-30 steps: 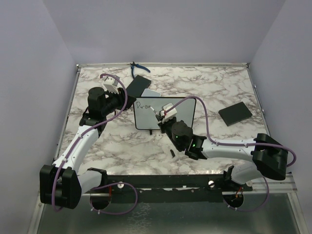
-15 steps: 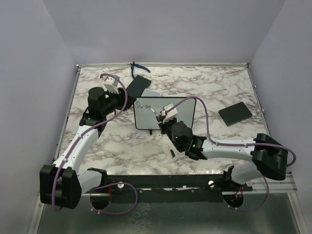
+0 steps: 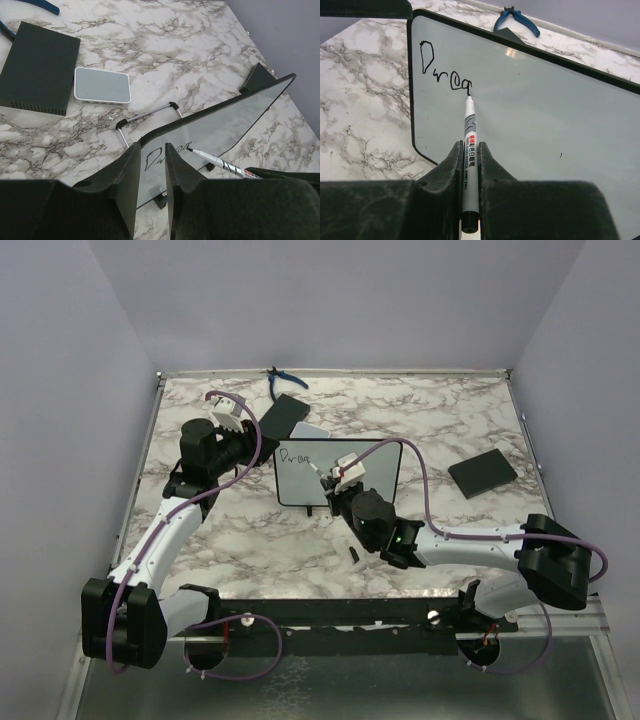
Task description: Write a sentence on the whiteboard
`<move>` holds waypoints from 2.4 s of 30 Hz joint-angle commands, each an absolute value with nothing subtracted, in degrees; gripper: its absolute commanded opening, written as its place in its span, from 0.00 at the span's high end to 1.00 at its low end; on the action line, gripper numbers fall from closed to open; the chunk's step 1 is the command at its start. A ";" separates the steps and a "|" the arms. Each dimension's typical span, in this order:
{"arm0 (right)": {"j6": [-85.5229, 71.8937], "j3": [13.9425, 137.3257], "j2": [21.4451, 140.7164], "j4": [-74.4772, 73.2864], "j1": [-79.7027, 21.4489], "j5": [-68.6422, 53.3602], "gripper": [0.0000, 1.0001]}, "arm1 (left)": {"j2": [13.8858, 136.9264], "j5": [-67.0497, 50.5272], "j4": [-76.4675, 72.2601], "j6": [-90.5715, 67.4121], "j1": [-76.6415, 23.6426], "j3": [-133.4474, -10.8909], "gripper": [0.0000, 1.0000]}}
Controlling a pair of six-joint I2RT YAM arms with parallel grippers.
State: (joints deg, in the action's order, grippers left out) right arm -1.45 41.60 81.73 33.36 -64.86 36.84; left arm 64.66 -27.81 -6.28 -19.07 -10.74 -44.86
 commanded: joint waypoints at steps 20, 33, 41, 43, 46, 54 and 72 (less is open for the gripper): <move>3.74 39.17 73.95 34.74 -64.92 34.28 1.00 | 63.02 -28.39 -6.41 -19.31 -11.20 -43.95 0.73; 2.03 39.43 74.86 31.82 -65.04 37.16 1.00 | 63.04 -28.39 -6.46 -19.34 -11.24 -43.93 0.73; 2.29 40.87 77.91 32.06 -65.04 36.01 1.00 | 63.11 -28.42 -6.47 -19.34 -11.23 -43.94 0.73; 1.97 40.91 78.27 32.34 -65.04 36.64 1.00 | 63.11 -28.38 -6.44 -19.25 -11.22 -43.95 0.73; 1.96 40.96 78.23 32.51 -65.12 36.98 1.00 | 63.15 -28.38 -6.47 -19.25 -11.16 -43.94 0.73; 2.52 41.79 79.50 33.50 -65.04 36.36 1.00 | 63.11 -28.47 -6.50 -19.26 -11.20 -43.92 0.73; 3.57 42.94 80.89 34.93 -65.10 37.72 1.00 | 63.11 -28.45 -6.50 -19.29 -11.22 -43.86 0.73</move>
State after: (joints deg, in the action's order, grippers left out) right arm 3.11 41.15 79.72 33.82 -64.88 36.18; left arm 64.16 -27.86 -6.26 -19.27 -11.00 -44.51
